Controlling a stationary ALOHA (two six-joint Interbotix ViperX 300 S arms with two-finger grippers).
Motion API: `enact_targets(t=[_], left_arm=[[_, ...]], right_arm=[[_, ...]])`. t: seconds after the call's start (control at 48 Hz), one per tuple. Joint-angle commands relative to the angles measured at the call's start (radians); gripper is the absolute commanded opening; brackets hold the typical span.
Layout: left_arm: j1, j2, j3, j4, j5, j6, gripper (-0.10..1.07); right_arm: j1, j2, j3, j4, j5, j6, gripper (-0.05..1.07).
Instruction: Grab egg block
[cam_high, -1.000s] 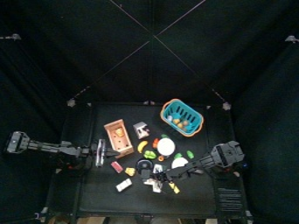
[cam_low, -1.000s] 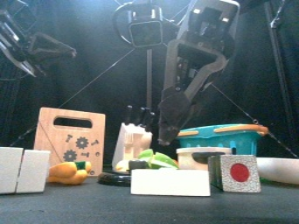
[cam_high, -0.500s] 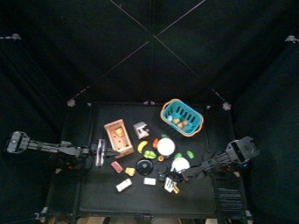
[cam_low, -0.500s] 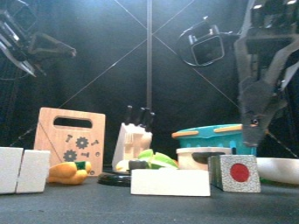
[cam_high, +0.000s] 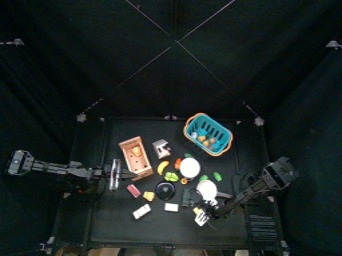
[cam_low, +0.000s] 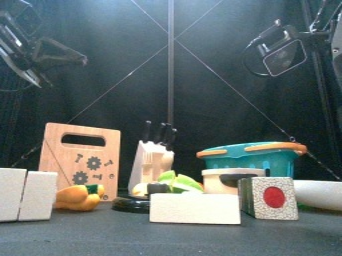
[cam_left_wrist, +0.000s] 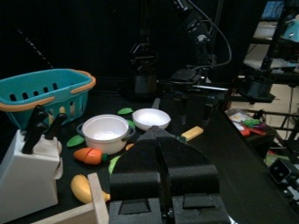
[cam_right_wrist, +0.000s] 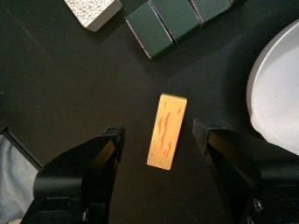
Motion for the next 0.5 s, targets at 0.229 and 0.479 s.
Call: enact_targets(t=[0.229,0.479], left_arm=[[0.002,0.003,-0.018,-0.002,-0.008,0.000,0.20],[0.003,0.003,-0.017,-0.002,-0.008,-0.002,0.20]], right_arm=[[0.009,0.057,-0.023,0.029,-0.002,0.009,0.81],[0.005,0.084,-0.025,0.043,0.002,0.009,0.78]])
